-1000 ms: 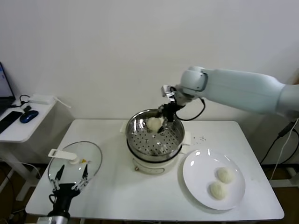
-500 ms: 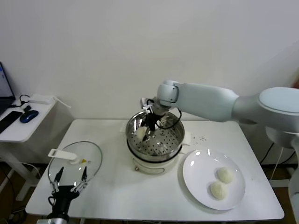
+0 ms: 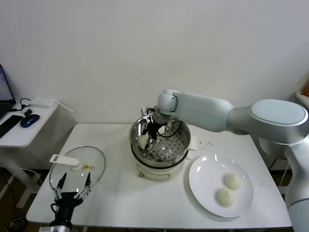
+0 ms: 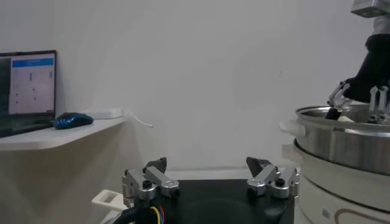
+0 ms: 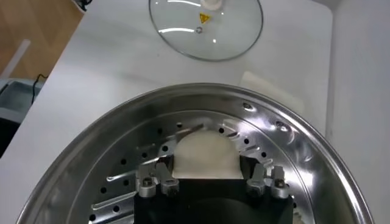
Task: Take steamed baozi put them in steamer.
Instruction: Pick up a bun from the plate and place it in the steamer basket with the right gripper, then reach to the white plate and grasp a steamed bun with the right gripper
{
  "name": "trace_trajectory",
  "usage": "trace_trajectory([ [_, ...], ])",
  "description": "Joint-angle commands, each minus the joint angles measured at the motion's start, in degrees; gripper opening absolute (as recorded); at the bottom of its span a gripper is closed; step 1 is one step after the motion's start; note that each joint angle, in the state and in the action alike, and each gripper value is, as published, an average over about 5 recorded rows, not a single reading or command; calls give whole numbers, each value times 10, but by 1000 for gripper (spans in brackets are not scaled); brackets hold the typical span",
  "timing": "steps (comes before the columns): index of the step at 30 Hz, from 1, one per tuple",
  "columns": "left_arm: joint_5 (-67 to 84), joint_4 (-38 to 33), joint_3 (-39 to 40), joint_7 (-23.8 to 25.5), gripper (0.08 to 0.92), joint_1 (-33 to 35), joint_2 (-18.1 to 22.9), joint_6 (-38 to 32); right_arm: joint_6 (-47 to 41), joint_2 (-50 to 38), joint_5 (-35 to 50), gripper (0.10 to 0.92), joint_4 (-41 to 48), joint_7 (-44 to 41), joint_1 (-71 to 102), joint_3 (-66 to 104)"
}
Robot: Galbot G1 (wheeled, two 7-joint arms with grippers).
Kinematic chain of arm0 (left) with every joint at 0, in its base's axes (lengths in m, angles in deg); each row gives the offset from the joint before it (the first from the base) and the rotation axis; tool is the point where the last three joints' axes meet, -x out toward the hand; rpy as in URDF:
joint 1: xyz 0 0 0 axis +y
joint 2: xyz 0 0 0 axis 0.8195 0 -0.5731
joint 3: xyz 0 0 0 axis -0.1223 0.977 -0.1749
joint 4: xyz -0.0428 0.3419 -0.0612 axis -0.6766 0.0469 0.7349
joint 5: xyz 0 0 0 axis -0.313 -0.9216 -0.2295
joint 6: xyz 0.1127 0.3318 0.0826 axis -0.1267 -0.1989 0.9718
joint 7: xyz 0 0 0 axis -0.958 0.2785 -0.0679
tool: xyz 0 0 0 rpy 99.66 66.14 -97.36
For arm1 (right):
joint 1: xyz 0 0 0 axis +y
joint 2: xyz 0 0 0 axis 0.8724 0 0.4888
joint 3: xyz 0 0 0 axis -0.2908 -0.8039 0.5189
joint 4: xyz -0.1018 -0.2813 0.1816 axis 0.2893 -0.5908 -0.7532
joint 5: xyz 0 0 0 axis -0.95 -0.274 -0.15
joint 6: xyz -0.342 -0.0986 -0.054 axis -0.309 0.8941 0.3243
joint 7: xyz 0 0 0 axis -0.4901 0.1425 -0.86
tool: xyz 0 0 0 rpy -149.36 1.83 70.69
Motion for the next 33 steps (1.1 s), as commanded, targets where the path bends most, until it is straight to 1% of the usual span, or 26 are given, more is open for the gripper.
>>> trace_trajectory([
  [1, -1, 0, 0, 0, 823, 0, 0, 0, 0, 9, -12, 696, 14, -1, 11, 9],
  [10, -1, 0, 0, 0, 823, 0, 0, 0, 0, 10, -20, 696, 17, 0, 17, 16],
  [12, -1, 0, 0, 0, 823, 0, 0, 0, 1, 10, -21, 707, 17, 0, 17, 17],
  [17, -1, 0, 0, 0, 823, 0, 1, 0, 4, 3, -19, 794, 10, -6, 8, 17],
  [20, -1, 0, 0, 0, 823, 0, 1, 0, 5, -11, -12, 819, -3, -17, -9, 12],
  [27, 2, 0, -2, 0, 823, -1, 0, 3, 10, -83, 39, 823, -81, -40, -93, -21],
  [33, 1, -2, 0, 0, 823, 0, -1, 3, 40, -195, 85, 823, -162, -77, -188, -74],
])
